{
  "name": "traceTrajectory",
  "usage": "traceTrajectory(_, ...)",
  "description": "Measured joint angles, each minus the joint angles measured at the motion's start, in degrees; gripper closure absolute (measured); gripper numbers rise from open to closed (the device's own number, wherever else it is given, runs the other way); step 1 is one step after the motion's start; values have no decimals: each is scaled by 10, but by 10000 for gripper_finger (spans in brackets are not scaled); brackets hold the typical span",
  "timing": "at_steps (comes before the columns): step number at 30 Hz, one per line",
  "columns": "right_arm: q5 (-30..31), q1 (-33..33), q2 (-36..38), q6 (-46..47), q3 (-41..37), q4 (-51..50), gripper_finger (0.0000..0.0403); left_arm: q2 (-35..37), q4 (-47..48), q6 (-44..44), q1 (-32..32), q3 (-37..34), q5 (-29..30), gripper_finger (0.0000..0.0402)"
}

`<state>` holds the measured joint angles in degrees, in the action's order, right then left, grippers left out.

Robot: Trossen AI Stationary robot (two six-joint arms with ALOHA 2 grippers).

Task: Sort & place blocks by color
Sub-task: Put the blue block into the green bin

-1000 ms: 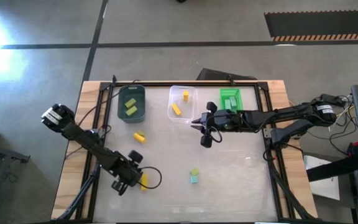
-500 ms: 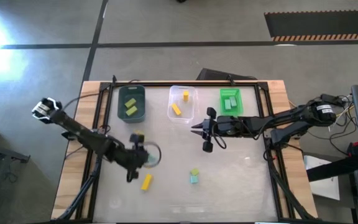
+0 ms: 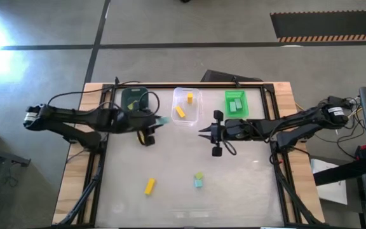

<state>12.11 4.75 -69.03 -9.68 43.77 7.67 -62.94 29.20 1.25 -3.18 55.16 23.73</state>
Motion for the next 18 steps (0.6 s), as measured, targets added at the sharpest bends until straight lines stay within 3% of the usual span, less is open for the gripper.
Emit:
traceTrajectory(5,0,0,25,-35,-53,86,346,-12,-173,-79,4,-21,-53,293)
traceTrajectory(9,-3,0,26,-45,-124,262,346,-32,-250,-90,0,-34,-57,293)
traceTrajectory(12,-38,0,8,-44,-159,401,345,-48,-330,-92,-5,-53,-64,293)
traceTrajectory(15,-65,0,-6,-31,-167,471,327,-71,-403,-92,-9,-69,-78,293)
traceTrajectory(18,-63,-1,-11,-24,-157,475,292,-100,-453,-92,-13,-68,-90,293)
